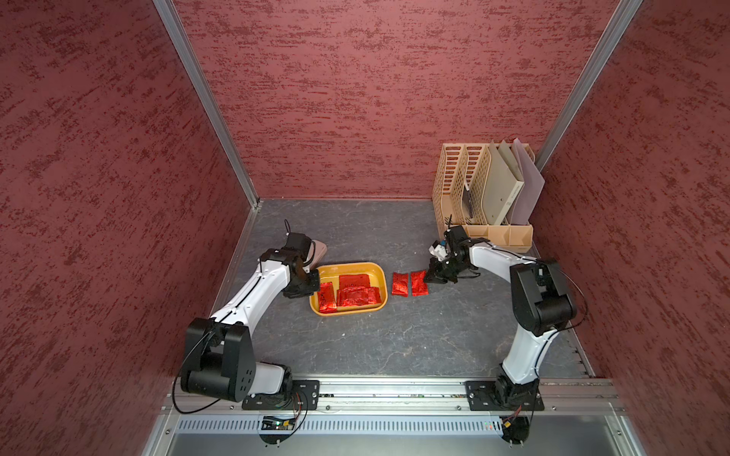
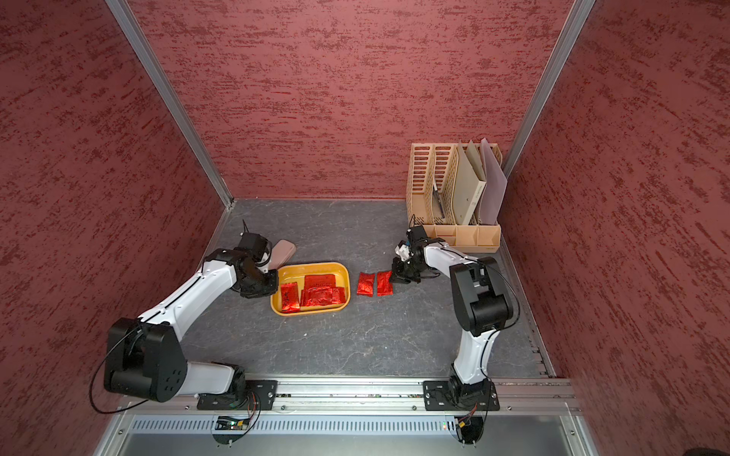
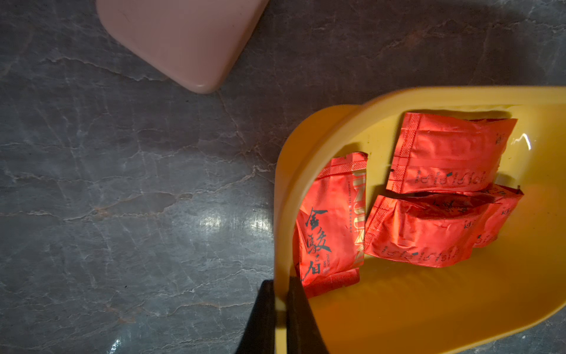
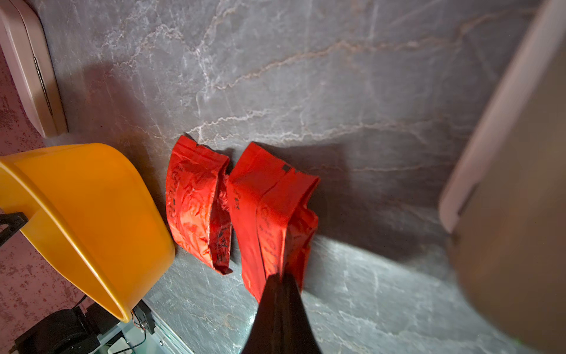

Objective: Take the tea bags out of the storage box
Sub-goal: Place the tea bag at the center of the board.

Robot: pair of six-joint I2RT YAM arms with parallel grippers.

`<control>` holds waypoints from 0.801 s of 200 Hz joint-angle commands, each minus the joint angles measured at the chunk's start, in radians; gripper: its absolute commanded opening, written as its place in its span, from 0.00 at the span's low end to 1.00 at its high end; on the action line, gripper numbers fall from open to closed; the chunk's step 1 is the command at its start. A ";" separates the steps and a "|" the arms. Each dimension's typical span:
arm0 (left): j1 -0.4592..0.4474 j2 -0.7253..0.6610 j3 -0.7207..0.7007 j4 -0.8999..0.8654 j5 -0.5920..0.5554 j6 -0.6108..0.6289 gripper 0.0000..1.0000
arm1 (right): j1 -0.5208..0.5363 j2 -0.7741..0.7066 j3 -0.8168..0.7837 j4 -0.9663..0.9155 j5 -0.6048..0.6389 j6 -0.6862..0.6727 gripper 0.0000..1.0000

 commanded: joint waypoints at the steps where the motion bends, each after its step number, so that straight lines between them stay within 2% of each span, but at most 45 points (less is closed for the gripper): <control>1: 0.007 -0.020 -0.010 0.027 0.003 0.002 0.00 | -0.010 0.008 0.018 -0.033 0.002 -0.026 0.00; 53: 0.006 -0.020 -0.009 0.025 0.005 0.004 0.00 | -0.011 0.001 0.001 -0.043 0.023 -0.024 0.00; 65: 0.007 -0.022 -0.010 0.025 0.005 0.004 0.00 | -0.012 0.003 0.000 -0.045 0.030 -0.022 0.05; 160: 0.006 -0.019 -0.009 0.025 0.006 0.004 0.00 | -0.017 -0.010 -0.011 -0.050 0.045 -0.010 0.21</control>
